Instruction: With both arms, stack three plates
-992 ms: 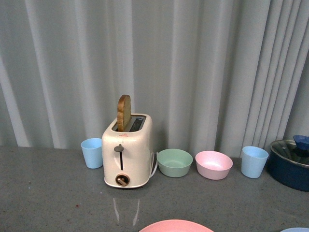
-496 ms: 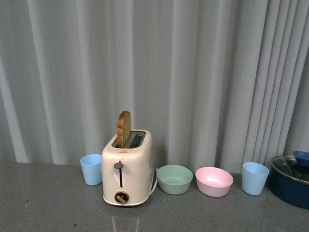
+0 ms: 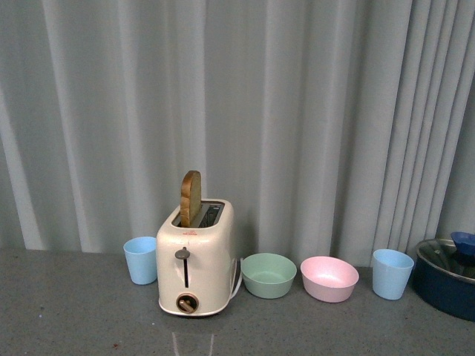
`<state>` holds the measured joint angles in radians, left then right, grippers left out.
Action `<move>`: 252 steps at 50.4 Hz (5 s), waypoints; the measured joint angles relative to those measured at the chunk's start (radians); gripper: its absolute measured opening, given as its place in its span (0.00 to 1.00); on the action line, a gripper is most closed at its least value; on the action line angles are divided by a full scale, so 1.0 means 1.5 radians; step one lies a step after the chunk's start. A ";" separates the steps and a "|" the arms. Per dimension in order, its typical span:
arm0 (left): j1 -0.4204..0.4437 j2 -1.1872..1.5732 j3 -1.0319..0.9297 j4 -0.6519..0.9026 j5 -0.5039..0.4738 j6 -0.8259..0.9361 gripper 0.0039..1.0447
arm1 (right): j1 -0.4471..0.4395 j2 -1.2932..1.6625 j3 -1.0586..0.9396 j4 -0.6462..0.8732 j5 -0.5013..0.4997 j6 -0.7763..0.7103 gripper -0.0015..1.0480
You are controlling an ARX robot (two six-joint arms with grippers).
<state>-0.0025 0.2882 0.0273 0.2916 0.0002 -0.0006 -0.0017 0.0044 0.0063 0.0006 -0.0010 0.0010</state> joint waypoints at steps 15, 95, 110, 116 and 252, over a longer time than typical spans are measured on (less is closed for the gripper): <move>0.000 -0.055 0.000 -0.055 0.000 0.000 0.03 | 0.000 0.000 0.000 0.000 0.000 0.000 0.93; 0.000 -0.190 0.000 -0.194 0.000 -0.001 0.94 | -0.324 1.148 0.554 0.058 -0.112 -0.075 0.93; 0.000 -0.190 0.000 -0.194 0.000 -0.001 0.94 | -0.320 1.213 0.566 0.024 -0.114 -0.216 0.93; 0.000 -0.190 0.000 -0.194 0.000 -0.001 0.94 | -0.317 1.233 0.566 0.026 -0.120 -0.229 0.93; 0.000 -0.190 0.000 -0.194 0.000 -0.001 0.94 | 0.114 1.116 0.481 0.246 -0.199 0.080 0.03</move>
<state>-0.0025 0.0036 0.0277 0.0006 -0.0002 -0.0013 0.1699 1.6783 0.7280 0.3698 -0.2993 0.1211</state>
